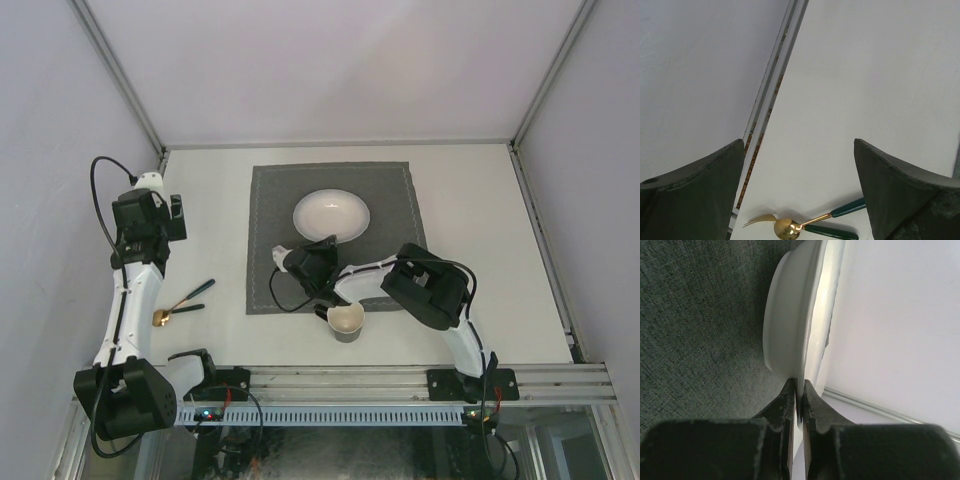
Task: Set the dinner table for one person
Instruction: Place the plate on the napkin.
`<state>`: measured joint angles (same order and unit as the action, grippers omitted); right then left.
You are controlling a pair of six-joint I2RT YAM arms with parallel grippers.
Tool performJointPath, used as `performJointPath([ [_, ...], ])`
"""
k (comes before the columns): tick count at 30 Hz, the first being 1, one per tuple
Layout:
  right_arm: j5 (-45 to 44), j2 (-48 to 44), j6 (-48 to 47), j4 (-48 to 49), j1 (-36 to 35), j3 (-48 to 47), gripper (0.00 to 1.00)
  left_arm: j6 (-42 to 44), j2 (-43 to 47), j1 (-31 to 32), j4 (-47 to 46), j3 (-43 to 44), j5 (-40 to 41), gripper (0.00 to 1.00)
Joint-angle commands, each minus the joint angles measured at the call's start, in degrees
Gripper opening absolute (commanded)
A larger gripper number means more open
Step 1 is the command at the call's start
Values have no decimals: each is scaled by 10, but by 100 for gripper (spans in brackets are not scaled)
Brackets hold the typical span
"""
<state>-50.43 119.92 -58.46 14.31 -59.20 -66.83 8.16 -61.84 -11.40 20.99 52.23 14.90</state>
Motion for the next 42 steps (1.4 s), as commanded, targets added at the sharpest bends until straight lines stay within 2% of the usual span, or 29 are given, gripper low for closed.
performJointPath([
  [1, -39, -23, 28, 10, 4, -24, 0, 2, -1, -2, -25, 1, 11, 93],
  [14, -38, -10, 48, -27, -2, -23, 0, 2, -3, -2, -25, 3, 10, 93],
  [15, -36, -10, 51, -30, -5, -23, 15, 2, -3, -2, -24, 3, 9, 93],
  [17, -31, -10, 54, -34, -8, -23, 59, 2, -3, -2, -25, 3, 10, 93],
  [19, -29, -10, 53, -32, -13, -23, 80, 3, -4, -3, -24, 4, 10, 93],
  [21, -27, -10, 48, -26, -14, -22, 87, 2, -4, -2, -25, 3, 10, 93],
  [27, -33, -4, 28, 4, -15, -26, 90, 3, -6, -2, -26, 1, 10, 93],
  [31, -31, -4, 35, -11, -18, -35, 90, 3, -6, -2, -27, 1, 11, 93],
  [42, -4, 10, 95, -98, -16, -174, 99, 3, -6, -2, -27, 0, 12, 93],
])
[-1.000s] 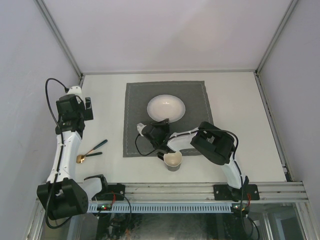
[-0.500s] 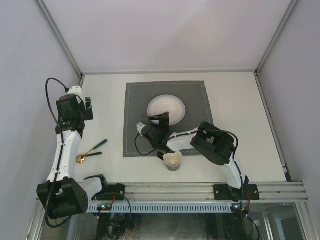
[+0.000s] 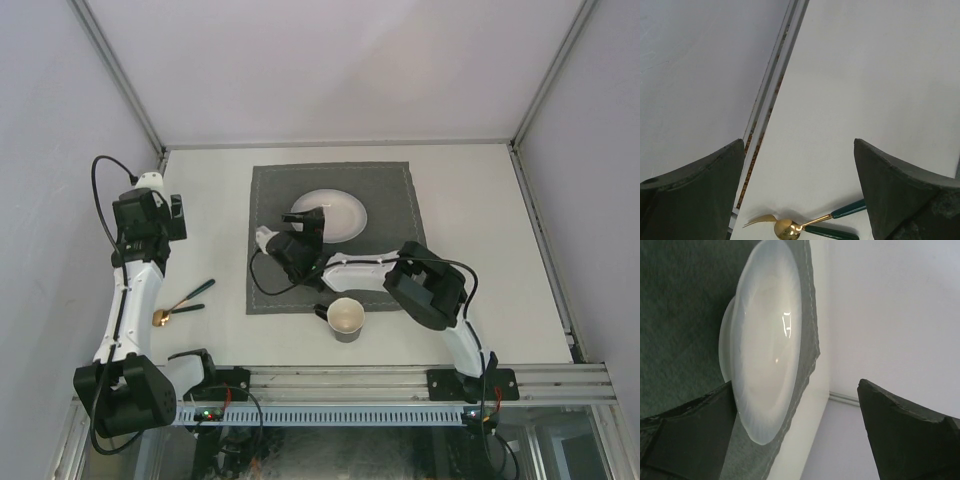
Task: Set the dinner table for one person
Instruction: Place the plate on the napkin.
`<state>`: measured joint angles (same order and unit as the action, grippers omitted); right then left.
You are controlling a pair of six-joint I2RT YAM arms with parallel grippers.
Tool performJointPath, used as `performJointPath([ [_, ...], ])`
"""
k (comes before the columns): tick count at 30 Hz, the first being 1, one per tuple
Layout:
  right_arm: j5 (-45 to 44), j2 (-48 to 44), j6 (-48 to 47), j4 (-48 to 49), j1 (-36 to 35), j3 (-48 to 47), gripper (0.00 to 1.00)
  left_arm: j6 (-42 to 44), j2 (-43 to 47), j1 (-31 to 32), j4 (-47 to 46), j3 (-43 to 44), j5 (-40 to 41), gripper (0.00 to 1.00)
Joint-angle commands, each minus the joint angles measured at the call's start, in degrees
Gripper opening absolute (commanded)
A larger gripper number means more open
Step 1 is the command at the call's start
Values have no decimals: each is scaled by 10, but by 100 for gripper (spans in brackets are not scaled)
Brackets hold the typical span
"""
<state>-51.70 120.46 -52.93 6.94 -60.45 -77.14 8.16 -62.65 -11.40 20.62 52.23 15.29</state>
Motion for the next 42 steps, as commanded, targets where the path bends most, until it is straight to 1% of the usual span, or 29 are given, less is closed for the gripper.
performJointPath([
  [1, 16, 5, 58, -43, 0, -92, 99, 3, 3, -2, -23, 0, 8, 93],
  [4, 38, 12, 105, -122, 13, -157, 99, 3, 6, -2, -21, 0, 9, 93],
  [7, 38, 14, 106, -130, 19, -172, 99, 4, 7, -2, -20, -1, 13, 93],
  [12, 39, 5, 110, -120, 17, -130, 98, 5, 9, -2, -21, -1, 13, 93],
  [17, 46, -2, 134, -127, 11, -86, 97, 4, 5, -2, -21, 1, 11, 93],
  [25, 50, -3, 149, -133, 6, -39, 97, 4, 6, -2, -20, 1, 11, 93],
  [30, 47, -17, 146, -128, 23, -16, 97, 4, 4, -2, -20, 1, 11, 93],
  [34, 44, -27, 142, -121, 40, -16, 96, 3, 2, -2, -20, 2, 8, 93],
  [38, 56, -44, 139, -126, 38, -44, 97, 3, 0, -2, -20, 3, 8, 93],
  [42, 110, -73, 169, -197, 34, -147, 97, 4, -2, -2, -19, 3, 7, 93],
])
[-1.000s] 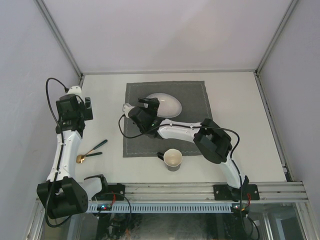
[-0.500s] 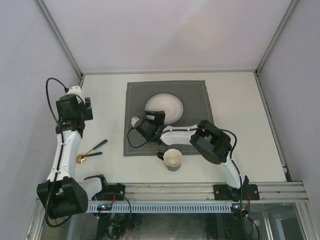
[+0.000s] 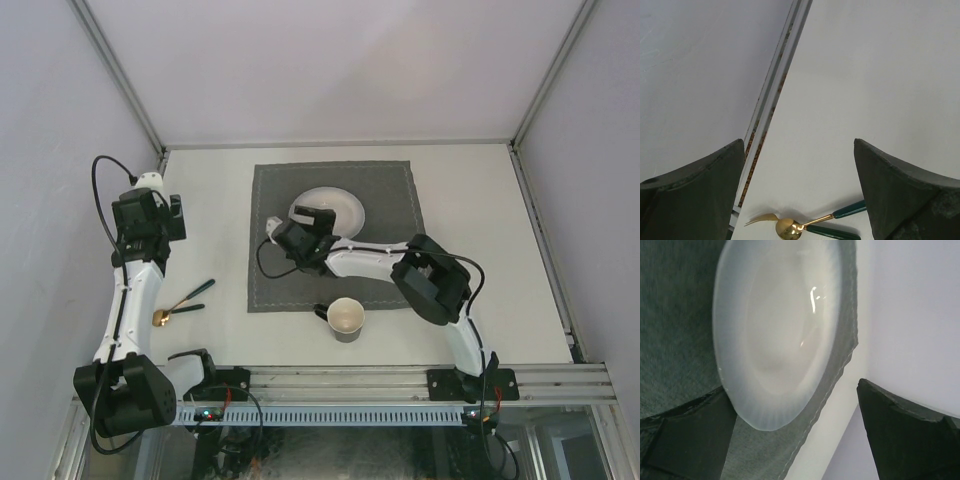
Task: Set the dinner table for one person
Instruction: Place the plate on the napkin, then adjust the plate on the napkin.
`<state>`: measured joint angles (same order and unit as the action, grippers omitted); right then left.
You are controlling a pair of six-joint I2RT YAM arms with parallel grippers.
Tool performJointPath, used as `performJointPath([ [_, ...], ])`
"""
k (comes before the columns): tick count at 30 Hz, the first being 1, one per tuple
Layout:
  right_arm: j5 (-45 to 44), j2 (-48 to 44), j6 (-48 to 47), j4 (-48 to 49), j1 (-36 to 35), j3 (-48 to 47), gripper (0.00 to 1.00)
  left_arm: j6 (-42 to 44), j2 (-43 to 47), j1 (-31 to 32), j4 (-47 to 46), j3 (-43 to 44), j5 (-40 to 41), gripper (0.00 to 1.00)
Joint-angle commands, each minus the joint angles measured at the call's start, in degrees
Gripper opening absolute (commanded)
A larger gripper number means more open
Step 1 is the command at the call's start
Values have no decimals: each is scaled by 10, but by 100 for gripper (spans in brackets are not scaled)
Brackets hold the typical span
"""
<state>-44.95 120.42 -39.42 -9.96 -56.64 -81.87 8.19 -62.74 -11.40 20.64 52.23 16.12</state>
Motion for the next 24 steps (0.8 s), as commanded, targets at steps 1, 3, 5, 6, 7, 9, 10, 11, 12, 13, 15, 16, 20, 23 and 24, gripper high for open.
performJointPath([
  [1, 62, -77, 46, -54, -6, -132, 98, 3, -1, -2, -19, 3, -1, 93],
  [3, 111, -84, 81, -113, -9, -194, 98, 3, -1, -2, -18, 3, 1, 93],
  [5, 166, -86, 116, -172, -4, -255, 99, 3, 0, -2, -18, 2, 4, 93],
  [6, 187, -85, 133, -195, 1, -281, 99, 3, 1, -2, -17, 2, 4, 93],
  [7, 203, -82, 149, -221, 7, -307, 99, 3, 1, -2, -17, 2, 5, 93],
  [9, 224, -76, 174, -261, 23, -335, 99, 4, 2, -2, -17, 1, 6, 93],
  [10, 232, -77, 180, -266, 28, -335, 99, 5, 3, -3, -17, 1, 6, 93],
  [11, 234, -79, 185, -266, 32, -328, 99, 4, 3, -2, -18, 2, 6, 93],
  [12, 235, -82, 187, -265, 35, -317, 99, 4, 3, -2, -18, 2, 5, 93],
  [13, 238, -83, 191, -268, 39, -308, 99, 4, 3, -2, -17, 2, 5, 93],
  [15, 252, -87, 208, -280, 56, -293, 99, 4, 3, -2, -16, 2, 5, 93],
  [16, 267, -90, 220, -287, 69, -287, 99, 3, 4, -2, -16, 3, 4, 93],
  [20, 383, -119, 278, -307, 162, -252, 98, 6, 3, -2, -19, 0, 7, 93],
  [23, 538, -143, 325, -306, 261, -214, 98, 12, -2, -2, -24, -2, 14, 93],
  [24, 620, -148, 339, -306, 295, -203, 98, 14, -5, -2, -24, -1, 16, 93],
])
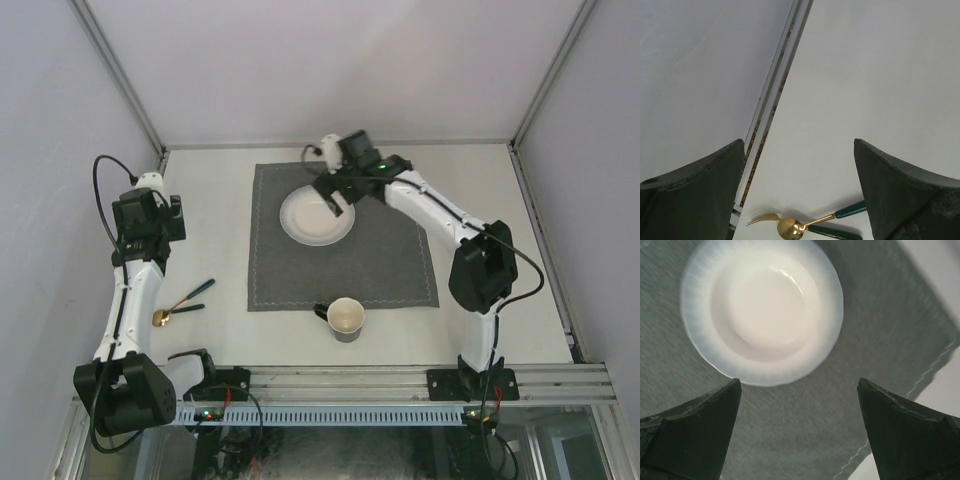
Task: Set the dinner table for one person
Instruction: Adjust the plate on the napkin.
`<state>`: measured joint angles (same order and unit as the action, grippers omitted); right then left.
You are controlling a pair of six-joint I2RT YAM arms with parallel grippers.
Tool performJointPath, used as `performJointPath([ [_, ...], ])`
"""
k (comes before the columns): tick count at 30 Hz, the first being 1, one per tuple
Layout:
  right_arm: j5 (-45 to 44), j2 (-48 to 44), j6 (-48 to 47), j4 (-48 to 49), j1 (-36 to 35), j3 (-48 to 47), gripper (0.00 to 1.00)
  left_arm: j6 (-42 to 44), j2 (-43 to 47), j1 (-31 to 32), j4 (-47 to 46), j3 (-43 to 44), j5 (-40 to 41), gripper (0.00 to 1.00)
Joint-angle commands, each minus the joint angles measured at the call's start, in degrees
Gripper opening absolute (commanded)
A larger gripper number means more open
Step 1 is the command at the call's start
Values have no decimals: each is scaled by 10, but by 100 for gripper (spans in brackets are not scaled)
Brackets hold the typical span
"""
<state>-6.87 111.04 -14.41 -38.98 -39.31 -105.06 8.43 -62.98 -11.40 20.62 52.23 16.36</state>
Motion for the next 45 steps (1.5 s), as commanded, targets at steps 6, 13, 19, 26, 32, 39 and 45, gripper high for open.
performJointPath([
  [6, 538, -7, 169, 11, 282, 81, 99, 17, -15, -2, -21, 0, 22, 93],
  [13, 665, 125, 182, -25, 314, 54, 96, 30, -26, -2, -8, 3, 43, 93],
  [19, 657, 186, 168, -29, 286, 28, 92, 29, -23, -2, 0, 2, 56, 93],
  [26, 638, 224, 177, -25, 267, -27, 90, 28, -12, -2, 5, -1, 63, 92],
  [32, 627, 245, 195, -8, 247, -46, 87, 28, -8, -2, 6, -10, 61, 93],
  [39, 619, 264, 212, 7, 234, -62, 81, 29, -6, -2, 6, -15, 61, 92],
  [45, 616, 272, 220, 21, 221, -65, 78, 26, -3, -2, 8, -17, 59, 92],
])
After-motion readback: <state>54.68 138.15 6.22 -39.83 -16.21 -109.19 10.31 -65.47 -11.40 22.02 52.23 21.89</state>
